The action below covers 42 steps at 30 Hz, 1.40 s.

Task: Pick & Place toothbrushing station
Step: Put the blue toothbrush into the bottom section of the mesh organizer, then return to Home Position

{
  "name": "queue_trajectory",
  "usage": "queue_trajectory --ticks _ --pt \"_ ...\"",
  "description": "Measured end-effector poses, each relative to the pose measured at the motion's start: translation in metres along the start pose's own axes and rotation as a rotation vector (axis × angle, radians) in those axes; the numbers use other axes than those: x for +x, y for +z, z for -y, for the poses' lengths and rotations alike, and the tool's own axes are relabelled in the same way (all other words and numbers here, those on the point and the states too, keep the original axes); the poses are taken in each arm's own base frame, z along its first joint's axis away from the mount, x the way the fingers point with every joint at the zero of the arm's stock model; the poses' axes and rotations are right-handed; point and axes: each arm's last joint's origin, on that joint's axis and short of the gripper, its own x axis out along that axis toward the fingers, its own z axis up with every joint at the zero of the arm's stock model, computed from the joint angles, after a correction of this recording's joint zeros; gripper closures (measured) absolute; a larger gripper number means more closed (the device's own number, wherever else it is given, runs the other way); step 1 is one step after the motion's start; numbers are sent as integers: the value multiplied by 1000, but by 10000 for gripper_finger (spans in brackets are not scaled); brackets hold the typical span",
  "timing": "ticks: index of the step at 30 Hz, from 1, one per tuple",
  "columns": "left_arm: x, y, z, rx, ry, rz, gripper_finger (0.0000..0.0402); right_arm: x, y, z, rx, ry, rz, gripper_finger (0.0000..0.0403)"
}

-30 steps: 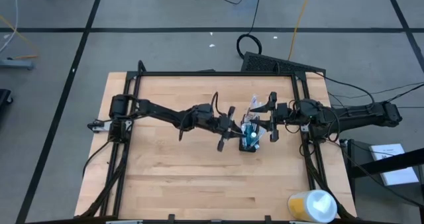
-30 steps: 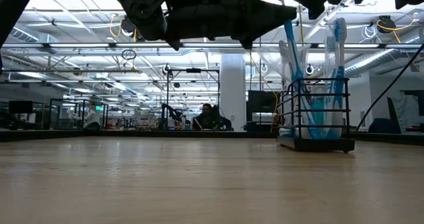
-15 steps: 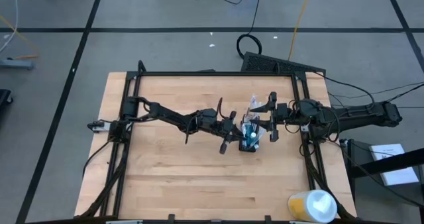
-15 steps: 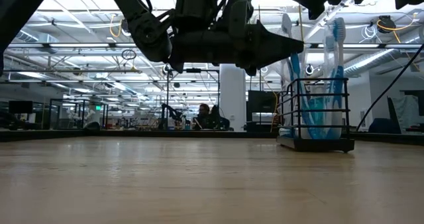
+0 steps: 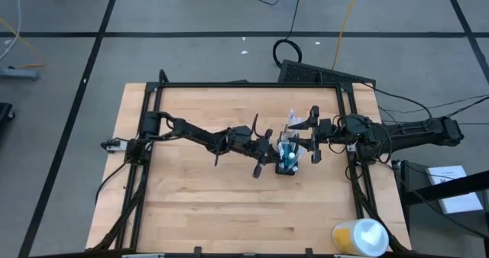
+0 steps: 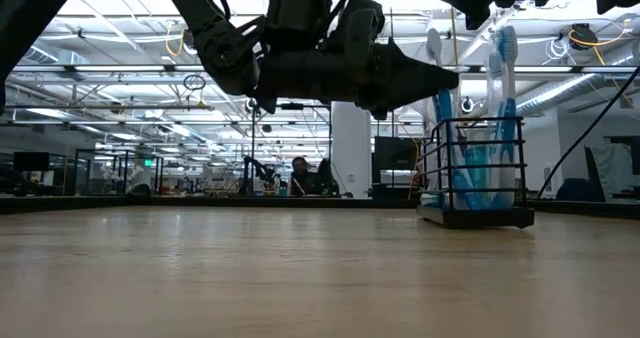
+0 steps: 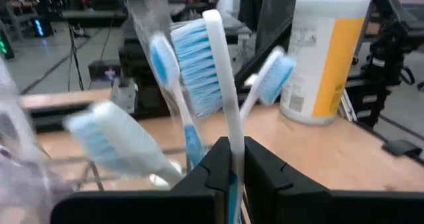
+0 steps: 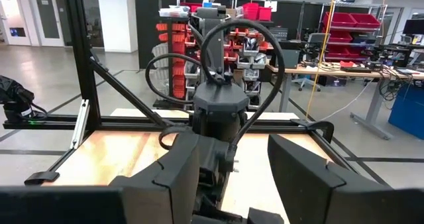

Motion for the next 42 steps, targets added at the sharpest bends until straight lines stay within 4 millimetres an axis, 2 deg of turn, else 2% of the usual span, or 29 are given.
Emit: queue_trajectory --ticks 6,14,21,30,35,38,42 --pt "0 -3 0 -11 -3 -34 381 0 0 0 0 0 0 234" --pt "0 -3 0 -26 -3 -30 299 0 0 0 0 0 -1 234" --pt "-1 1 0 -113 0 -17 261 0 0 0 -7 0 -2 234" --pt "-14 35 -8 -213 20 36 255 0 0 0 -8 0 -5 234" --pt "-30 61 -14 -211 45 18 254 0 -1 0 -8 1 -11 234" --pt "-48 80 -19 -241 76 -50 254 -1 0 0 -8 3 -6 234" --pt "-90 111 -21 -268 124 -195 254 -4 3 0 25 4 17 234"
